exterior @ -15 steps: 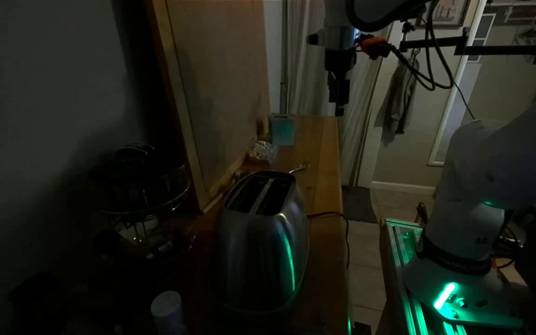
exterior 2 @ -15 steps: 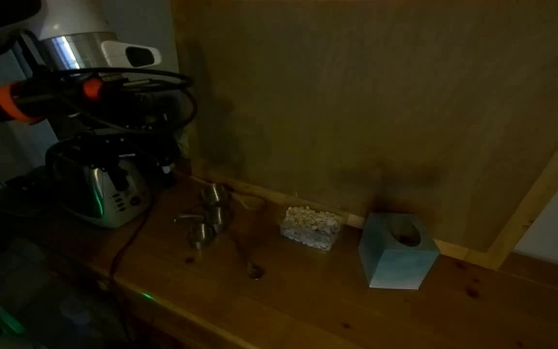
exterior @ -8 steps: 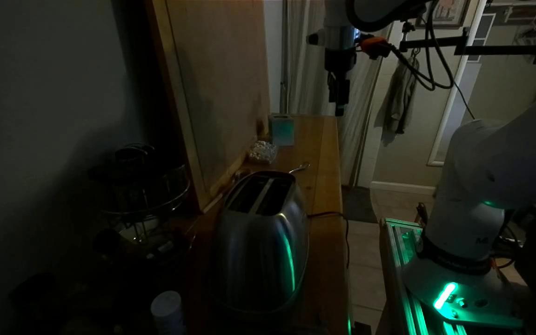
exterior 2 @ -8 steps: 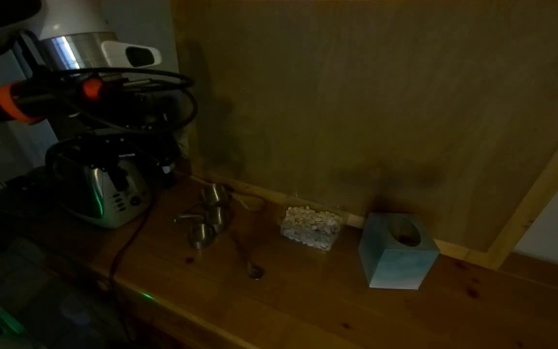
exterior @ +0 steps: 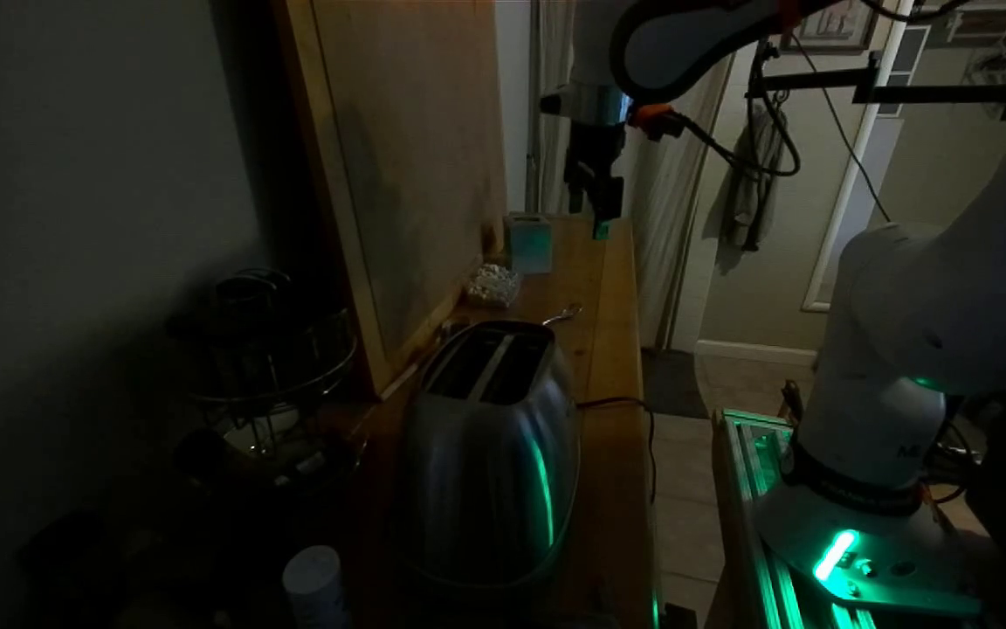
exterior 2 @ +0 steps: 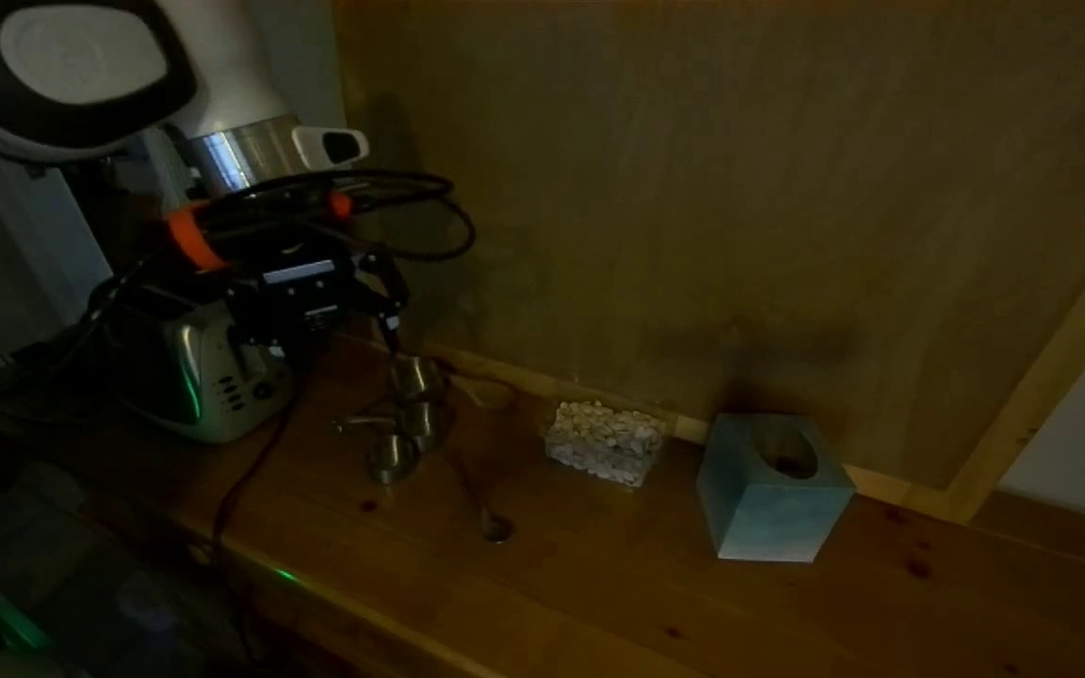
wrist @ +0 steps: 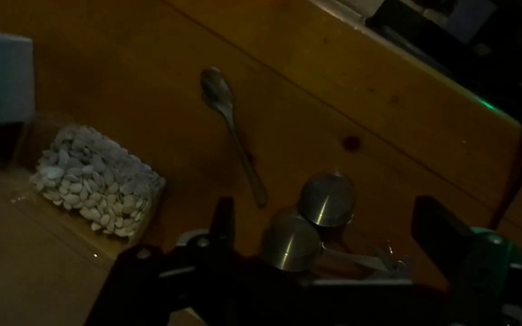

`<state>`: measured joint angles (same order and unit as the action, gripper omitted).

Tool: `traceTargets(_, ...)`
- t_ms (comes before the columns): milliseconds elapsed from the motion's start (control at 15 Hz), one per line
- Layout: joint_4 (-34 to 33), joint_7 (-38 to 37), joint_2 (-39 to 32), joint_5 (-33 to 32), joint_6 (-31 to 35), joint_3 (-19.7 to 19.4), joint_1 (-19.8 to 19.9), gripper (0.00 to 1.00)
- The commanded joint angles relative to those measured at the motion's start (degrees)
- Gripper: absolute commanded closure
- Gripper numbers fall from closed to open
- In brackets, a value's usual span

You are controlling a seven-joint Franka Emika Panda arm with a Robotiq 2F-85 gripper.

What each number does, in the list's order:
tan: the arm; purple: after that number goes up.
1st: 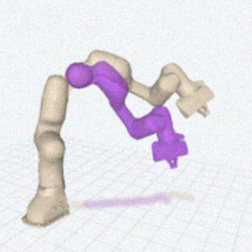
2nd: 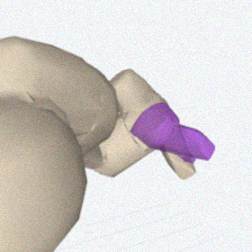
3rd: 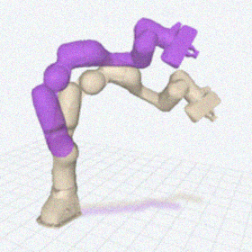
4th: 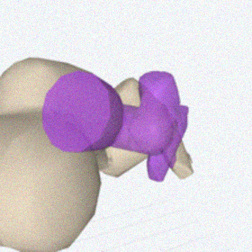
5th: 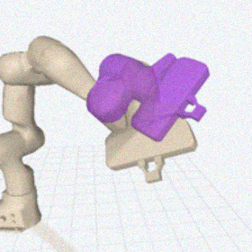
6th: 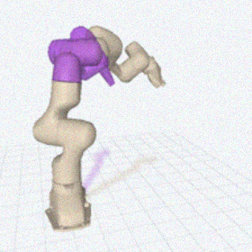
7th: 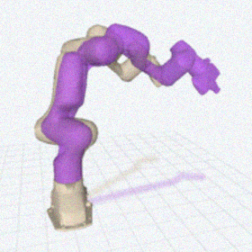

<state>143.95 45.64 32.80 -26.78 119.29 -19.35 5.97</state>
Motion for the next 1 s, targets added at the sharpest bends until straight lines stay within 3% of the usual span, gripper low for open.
traceTargets(0,-0.01,11.06,-5.44,-0.53,5.75,-1.82,-0.27,0.0)
traceTargets(67,-0.53,13.42,-7.68,-0.44,4.99,-1.47,0.14,0.0)
traceTargets(133,0.03,9.21,-4.46,0.96,3.83,0.61,1.62,0.0)
traceTargets(333,-0.07,12.27,-7.48,0.94,4.49,0.42,1.77,0.0)
traceTargets(933,-0.16,12.86,-7.8,0.94,4.56,0.43,1.79,0.0)
